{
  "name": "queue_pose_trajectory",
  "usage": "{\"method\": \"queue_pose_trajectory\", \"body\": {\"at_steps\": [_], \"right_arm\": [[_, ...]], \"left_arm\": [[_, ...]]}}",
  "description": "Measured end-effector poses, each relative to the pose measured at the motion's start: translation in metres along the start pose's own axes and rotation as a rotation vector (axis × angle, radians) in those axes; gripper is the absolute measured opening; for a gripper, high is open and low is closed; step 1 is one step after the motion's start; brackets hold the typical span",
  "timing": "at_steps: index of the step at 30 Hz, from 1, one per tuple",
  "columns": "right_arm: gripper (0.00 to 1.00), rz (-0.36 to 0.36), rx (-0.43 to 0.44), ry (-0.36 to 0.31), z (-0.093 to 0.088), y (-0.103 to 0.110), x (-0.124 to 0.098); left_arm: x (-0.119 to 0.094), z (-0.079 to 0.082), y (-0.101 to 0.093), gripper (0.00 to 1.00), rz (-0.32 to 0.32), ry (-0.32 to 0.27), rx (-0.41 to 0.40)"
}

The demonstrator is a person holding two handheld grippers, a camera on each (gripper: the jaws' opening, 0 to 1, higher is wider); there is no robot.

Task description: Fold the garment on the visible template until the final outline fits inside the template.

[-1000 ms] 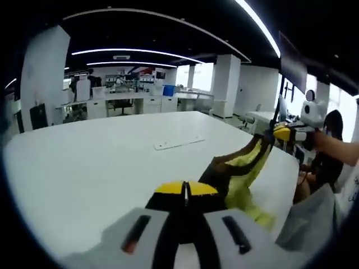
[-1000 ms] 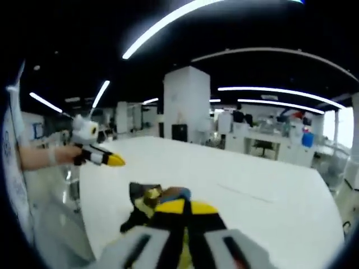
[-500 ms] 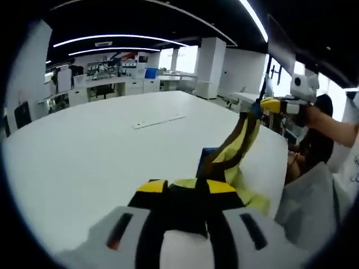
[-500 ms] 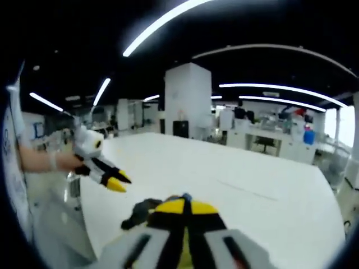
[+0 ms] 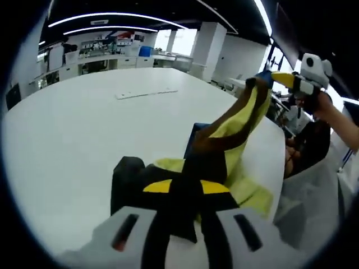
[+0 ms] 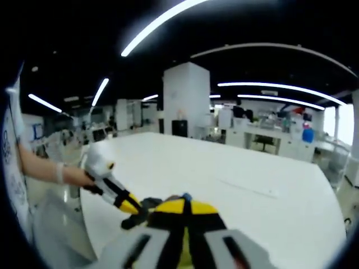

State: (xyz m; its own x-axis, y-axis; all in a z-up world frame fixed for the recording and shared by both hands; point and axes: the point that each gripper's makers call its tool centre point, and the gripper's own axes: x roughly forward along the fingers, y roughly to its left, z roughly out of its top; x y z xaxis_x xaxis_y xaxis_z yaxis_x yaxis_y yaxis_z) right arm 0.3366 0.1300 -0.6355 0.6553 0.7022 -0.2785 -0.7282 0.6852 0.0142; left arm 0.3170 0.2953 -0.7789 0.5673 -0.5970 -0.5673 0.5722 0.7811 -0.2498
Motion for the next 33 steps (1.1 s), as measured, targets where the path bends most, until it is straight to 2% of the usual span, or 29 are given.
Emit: {"method": "queue_pose_trajectory", "body": {"at_steps": [5,9,14,19,23,26,33], "right_arm": [[0.0,-0.003,0.0,-0.002,0.0,0.002,-0.001],[0.0,-0.007,0.001,0.0,-0.002,0.001,-0.001],[0.0,-0.013,0.007,0.003,-0.004,-0.001,-0.003],[0.0,-0.023,0.015,0.005,-0.007,-0.003,-0.008],[0.0,-0.032,0.021,0.005,-0.008,-0.007,-0.012],[0.0,-0.037,0.031,0.003,-0.009,-0.008,-0.014],[0.0,-0.032,0.023,-0.002,-0.004,-0.008,-0.012]], "left_arm": [[0.004,-0.011,0.001,0.11,-0.007,0.036,-0.017],[0.003,-0.013,0.0,0.0,-0.015,0.036,-0.059],[-0.004,-0.01,0.004,0.0,-0.005,0.009,-0.033],[-0.021,0.007,0.008,0.0,0.004,-0.049,-0.045],[-0.04,0.026,0.011,0.0,0.03,-0.102,-0.016],[-0.058,0.051,0.021,0.0,0.049,-0.181,-0.022],[-0.091,0.094,0.028,0.0,0.096,-0.278,0.03]]}}
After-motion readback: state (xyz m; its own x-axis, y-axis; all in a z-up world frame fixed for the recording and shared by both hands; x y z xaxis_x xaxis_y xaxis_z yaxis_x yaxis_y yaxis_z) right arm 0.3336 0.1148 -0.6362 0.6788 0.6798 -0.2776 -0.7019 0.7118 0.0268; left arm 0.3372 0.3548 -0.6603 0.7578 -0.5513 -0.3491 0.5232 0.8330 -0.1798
